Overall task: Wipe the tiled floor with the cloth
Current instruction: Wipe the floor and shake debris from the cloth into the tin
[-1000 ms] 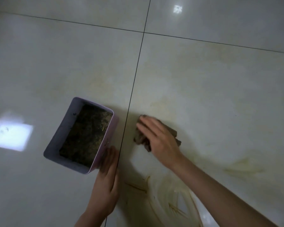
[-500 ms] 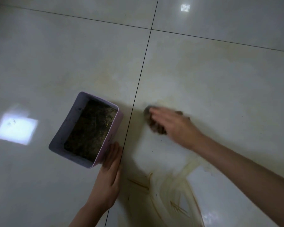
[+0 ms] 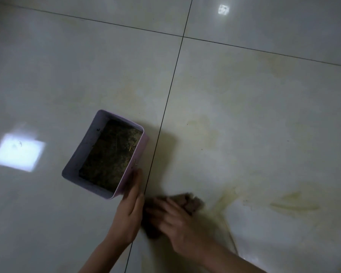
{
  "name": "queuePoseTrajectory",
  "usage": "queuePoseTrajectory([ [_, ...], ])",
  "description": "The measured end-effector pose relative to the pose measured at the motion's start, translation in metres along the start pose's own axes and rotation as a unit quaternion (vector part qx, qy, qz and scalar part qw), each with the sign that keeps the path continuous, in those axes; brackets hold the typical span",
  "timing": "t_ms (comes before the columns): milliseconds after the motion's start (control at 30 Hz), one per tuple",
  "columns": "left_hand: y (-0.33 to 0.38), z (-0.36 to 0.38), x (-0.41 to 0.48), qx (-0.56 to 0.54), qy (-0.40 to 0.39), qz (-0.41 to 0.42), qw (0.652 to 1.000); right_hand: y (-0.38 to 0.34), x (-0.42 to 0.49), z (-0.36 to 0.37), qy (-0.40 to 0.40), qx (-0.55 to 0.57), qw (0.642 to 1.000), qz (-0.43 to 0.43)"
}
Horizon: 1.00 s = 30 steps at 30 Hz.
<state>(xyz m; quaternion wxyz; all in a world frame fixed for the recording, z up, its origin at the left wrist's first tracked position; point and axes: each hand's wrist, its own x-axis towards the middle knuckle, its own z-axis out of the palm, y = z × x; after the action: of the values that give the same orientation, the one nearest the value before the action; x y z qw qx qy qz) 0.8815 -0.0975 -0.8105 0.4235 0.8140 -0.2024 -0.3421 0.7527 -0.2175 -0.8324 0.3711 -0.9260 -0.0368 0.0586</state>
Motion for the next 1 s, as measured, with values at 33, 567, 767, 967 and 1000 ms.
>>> queuePoseTrajectory([
  [33, -0.002, -0.001, -0.001, -0.014, -0.003, -0.008, 1.0, 0.0, -0.009, 0.002, -0.038, 0.023, 0.998, -0.033],
  [567, 0.006, 0.007, -0.001, 0.034, 0.02, -0.008, 0.999, 0.03, 0.008, -0.029, 0.164, -0.019, 0.976, 0.139],
  [767, 0.011, 0.013, 0.002, 0.132, 0.025, 0.052, 0.99, 0.035, -0.028, -0.018, 0.056, 0.029, 0.998, 0.019],
  [967, 0.021, 0.039, 0.013, 0.305, -0.035, 0.16, 0.938, 0.137, -0.117, -0.15, 0.262, -0.059, 0.834, 0.483],
  [1000, 0.025, 0.045, 0.017, 0.326, -0.05, 0.171, 0.928, 0.144, -0.14, -0.156, 0.265, -0.088, 0.814, 0.509],
])
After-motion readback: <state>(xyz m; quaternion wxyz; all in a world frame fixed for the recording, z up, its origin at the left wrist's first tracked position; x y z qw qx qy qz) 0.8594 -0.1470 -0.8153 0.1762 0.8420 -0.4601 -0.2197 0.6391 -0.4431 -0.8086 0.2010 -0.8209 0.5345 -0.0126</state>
